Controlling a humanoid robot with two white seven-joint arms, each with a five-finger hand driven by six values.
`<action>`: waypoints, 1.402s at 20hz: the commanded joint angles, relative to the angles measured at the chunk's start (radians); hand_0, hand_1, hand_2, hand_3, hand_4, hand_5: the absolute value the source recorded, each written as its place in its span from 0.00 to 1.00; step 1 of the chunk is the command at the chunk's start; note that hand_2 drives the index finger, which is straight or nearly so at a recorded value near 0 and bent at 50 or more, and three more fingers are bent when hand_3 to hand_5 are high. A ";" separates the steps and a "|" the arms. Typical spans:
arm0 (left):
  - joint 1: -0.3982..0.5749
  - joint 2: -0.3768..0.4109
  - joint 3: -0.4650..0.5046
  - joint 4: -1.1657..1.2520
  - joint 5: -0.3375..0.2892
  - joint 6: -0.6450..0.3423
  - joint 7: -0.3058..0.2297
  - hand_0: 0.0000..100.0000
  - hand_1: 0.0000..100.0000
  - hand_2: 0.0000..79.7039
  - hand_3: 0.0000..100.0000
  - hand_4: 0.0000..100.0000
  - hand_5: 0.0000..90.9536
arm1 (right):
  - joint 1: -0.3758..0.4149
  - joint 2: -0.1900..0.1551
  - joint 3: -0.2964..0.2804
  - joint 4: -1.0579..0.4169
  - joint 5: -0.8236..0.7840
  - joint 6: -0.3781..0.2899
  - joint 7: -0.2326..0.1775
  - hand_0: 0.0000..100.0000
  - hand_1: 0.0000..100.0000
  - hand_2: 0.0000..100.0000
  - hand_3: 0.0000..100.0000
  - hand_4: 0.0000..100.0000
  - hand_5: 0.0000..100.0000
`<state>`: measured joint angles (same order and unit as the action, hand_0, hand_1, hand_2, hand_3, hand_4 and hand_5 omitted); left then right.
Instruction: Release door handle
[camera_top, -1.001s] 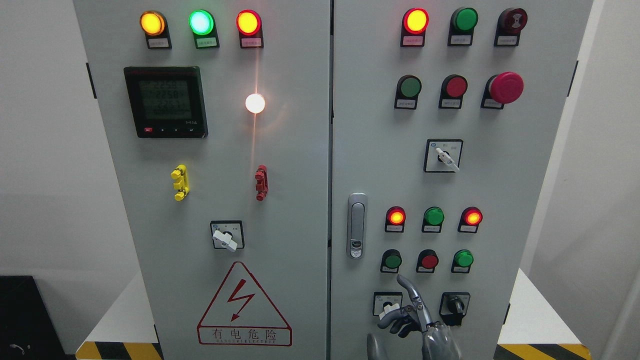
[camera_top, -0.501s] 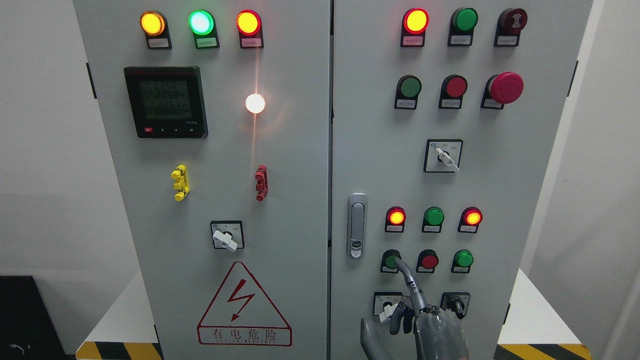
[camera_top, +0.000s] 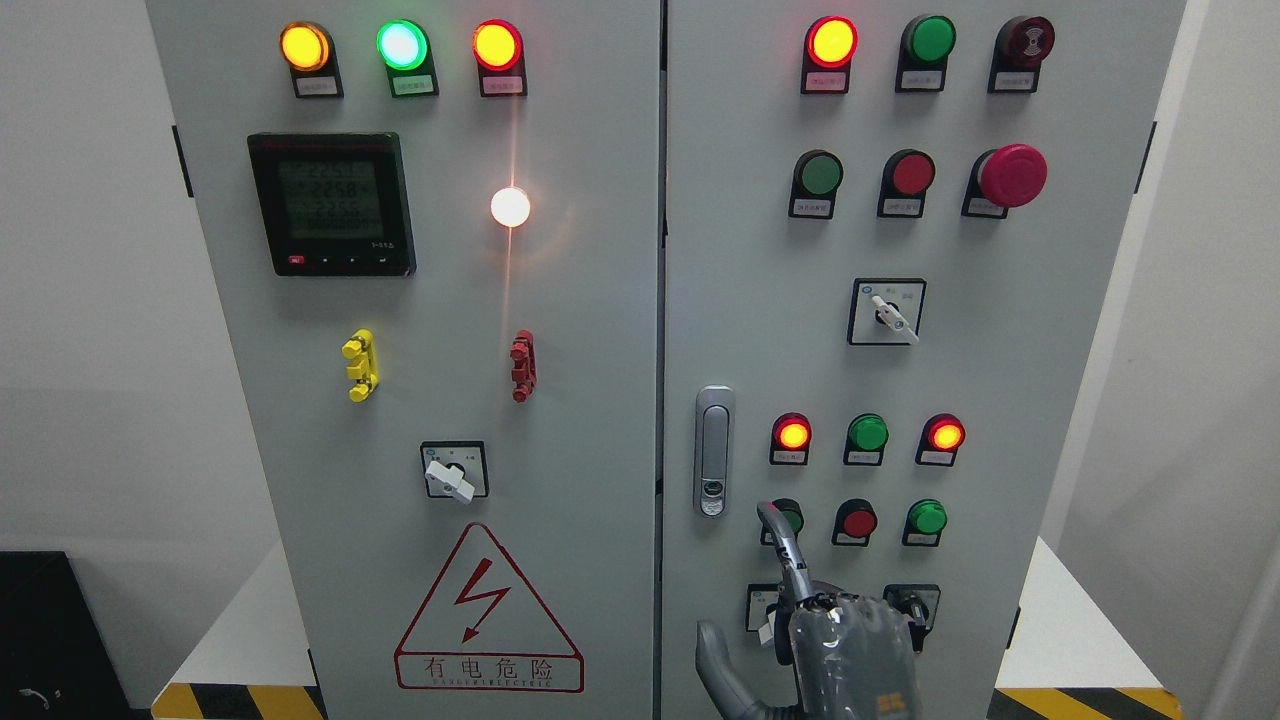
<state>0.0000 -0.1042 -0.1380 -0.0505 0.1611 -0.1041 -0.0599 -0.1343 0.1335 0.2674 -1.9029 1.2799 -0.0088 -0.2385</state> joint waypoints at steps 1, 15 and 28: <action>0.009 0.000 0.000 0.000 0.000 0.000 0.000 0.12 0.56 0.00 0.00 0.00 0.00 | -0.051 0.000 0.035 0.082 0.125 0.007 -0.001 0.47 0.32 0.00 1.00 1.00 1.00; 0.009 0.000 0.000 0.000 0.000 0.000 0.000 0.12 0.56 0.00 0.00 0.00 0.00 | -0.108 0.000 0.035 0.188 0.245 0.101 -0.001 0.46 0.33 0.01 1.00 1.00 1.00; 0.009 0.000 0.000 0.000 0.000 0.000 0.000 0.12 0.56 0.00 0.00 0.00 0.00 | -0.117 0.000 0.033 0.212 0.254 0.132 0.004 0.46 0.33 0.01 1.00 1.00 1.00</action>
<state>0.0000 -0.1041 -0.1381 -0.0505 0.1611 -0.1041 -0.0600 -0.2464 0.1335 0.2982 -1.7258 1.5292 0.1190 -0.2394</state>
